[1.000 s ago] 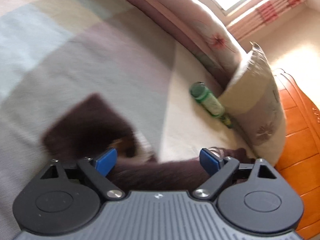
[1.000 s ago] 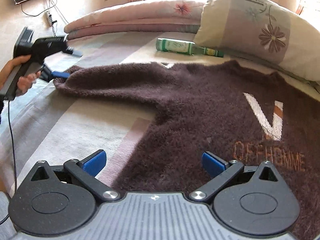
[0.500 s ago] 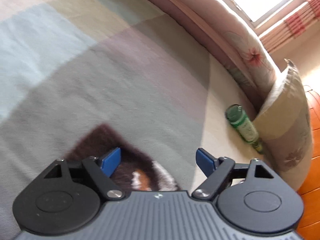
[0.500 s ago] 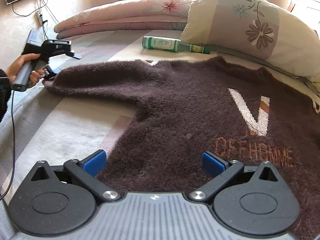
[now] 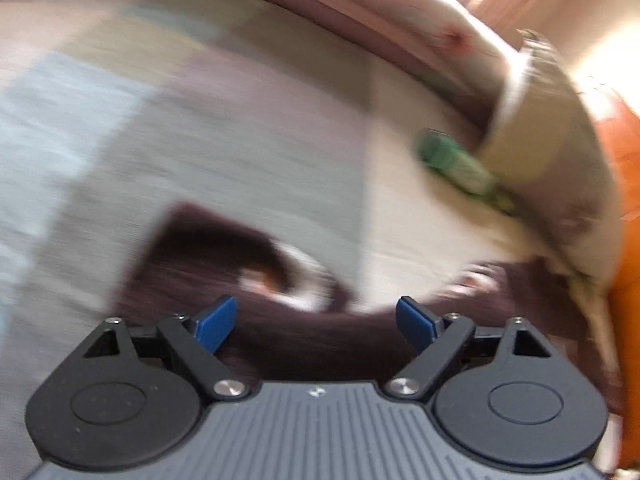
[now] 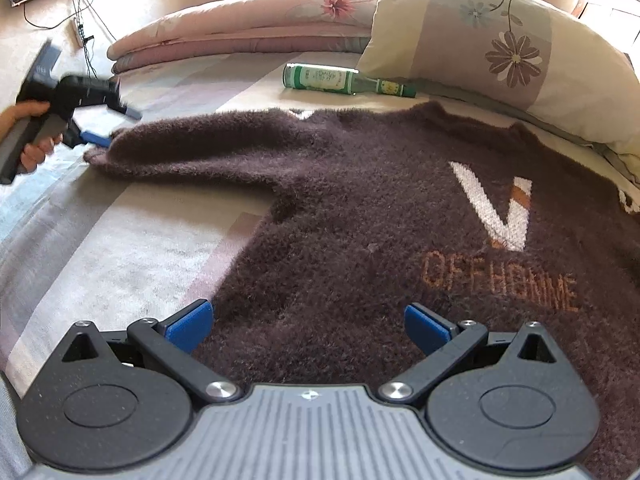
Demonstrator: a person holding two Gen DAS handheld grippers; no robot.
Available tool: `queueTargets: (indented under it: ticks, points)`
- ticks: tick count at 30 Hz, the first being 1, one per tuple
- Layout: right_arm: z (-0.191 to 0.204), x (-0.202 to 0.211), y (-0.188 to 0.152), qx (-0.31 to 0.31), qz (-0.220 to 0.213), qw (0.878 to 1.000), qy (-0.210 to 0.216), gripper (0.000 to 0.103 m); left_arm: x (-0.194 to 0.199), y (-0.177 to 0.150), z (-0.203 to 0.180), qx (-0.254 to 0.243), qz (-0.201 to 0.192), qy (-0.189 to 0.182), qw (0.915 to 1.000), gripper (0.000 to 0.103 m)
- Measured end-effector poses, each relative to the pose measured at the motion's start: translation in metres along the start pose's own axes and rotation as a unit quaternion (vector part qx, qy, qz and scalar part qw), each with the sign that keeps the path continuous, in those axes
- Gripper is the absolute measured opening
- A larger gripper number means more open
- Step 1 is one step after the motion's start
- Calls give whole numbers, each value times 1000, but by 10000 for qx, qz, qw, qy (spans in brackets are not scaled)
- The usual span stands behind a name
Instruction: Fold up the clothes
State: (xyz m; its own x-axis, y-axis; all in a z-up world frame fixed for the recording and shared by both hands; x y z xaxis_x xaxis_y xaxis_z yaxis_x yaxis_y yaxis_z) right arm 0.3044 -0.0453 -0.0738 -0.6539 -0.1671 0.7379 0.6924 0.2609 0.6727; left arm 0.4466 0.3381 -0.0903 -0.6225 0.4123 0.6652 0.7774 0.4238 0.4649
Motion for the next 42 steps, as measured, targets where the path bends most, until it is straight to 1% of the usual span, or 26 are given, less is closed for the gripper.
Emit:
queueTargets:
  ticks: [1, 3, 7, 8, 13, 17, 21, 22, 23, 24, 27, 28, 30, 31, 32, 33, 34, 35, 36, 37, 39, 40, 41, 42]
  points:
    - [3, -1, -1, 10, 17, 10000, 10, 103, -6, 1, -7, -64, 40, -31, 10000, 90]
    - [9, 0, -2, 37, 41, 10000, 56, 103, -19, 2, -18, -242, 64, 104, 9996, 90]
    - [15, 5, -5, 168, 39, 9998, 106, 103, -37, -14, -30, -219, 311, -360, 9986, 90]
    - [14, 5, -5, 182, 41, 9998, 83, 103, -40, -24, -30, -209, 453, -350, 9981, 90]
    - [5, 3, -12, 70, 135, 9999, 65, 103, -20, -62, -38, -268, 592, -699, 9954, 90]
    - [5, -2, -17, 0, 233, 9997, 64, 103, -34, -53, -37, 197, 710, -1017, 9921, 91]
    - [7, -3, -19, -14, 244, 9997, 63, 103, -47, -45, -36, 662, 826, -1332, 9854, 91]
    - [7, -3, -18, 8, 236, 9997, 50, 103, -51, -42, -36, 778, 854, -1410, 9832, 92]
    - [7, -2, -18, 29, 231, 9997, 41, 103, -54, -40, -36, 872, 871, -1471, 9814, 98]
    - [7, -3, -19, 46, 239, 9997, 41, 103, -54, -39, -37, 843, 821, -1438, 9826, 102]
    - [4, -8, -22, 22, 307, 9995, -7, 103, -56, -35, -38, 755, 670, -1340, 9858, 101]
    - [4, -10, -22, -2, 344, 9994, -32, 103, -57, -34, -39, 725, 620, -1306, 9868, 100]
    - [2, -12, -24, -47, 384, 9992, -42, 103, -58, -31, -40, 667, 520, -1240, 9887, 94]
    - [2, -12, -24, -55, 378, 9993, -19, 103, -58, -29, -39, 641, 451, -1187, 9898, 84]
    - [1, -11, -24, -49, 369, 9993, -15, 103, -54, -21, -31, 641, 268, -994, 9926, 71]
    - [0, -9, -25, -32, 354, 9994, -35, 103, -51, -13, -19, 678, 54, -708, 9952, 69]
    - [-1, -8, -25, -16, 340, 9994, -55, 103, -48, -8, -6, 832, -69, -594, 9947, 59]
    - [-3, -6, -25, 0, 323, 9995, -75, 103, -45, -4, 5, 1012, -178, -531, 9933, 58]
    - [-5, -4, -25, 5, 296, 9995, -91, 103, -41, -2, 13, 1303, -205, -729, 9886, 58]
    - [-7, -4, -26, -7, 292, 9995, -93, 103, -37, -2, 16, 1342, -232, -733, 9880, 58]
    - [-13, -5, -28, -79, 338, 9993, -117, 103, -26, -3, 16, 1109, -260, -533, 9921, 60]
    - [-16, -6, -29, -122, 363, 9992, -133, 103, -20, -4, 13, 991, -253, -462, 9937, 64]
    - [-18, -6, -30, -159, 379, 9991, -139, 103, -13, -5, 8, 865, -262, -479, 9948, 72]
    - [-18, -7, -31, -180, 393, 9990, -130, 103, -7, -6, 3, 739, -272, -495, 9957, 74]
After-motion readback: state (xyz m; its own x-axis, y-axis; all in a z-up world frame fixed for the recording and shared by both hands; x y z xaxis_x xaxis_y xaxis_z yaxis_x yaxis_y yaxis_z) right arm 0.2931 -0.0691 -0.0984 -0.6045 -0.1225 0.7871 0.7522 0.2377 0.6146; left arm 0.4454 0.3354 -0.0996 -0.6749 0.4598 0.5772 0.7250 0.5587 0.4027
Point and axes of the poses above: each gripper's, at about its wrist camera, not at the fingertips, and x roughly against the way its jaws point, z to its left, y to its top, the point moved 9 cm from there along -x, roughly the way its jaws point, and after that the axes turned 10 degrees about -y, right-handed, at the moved point
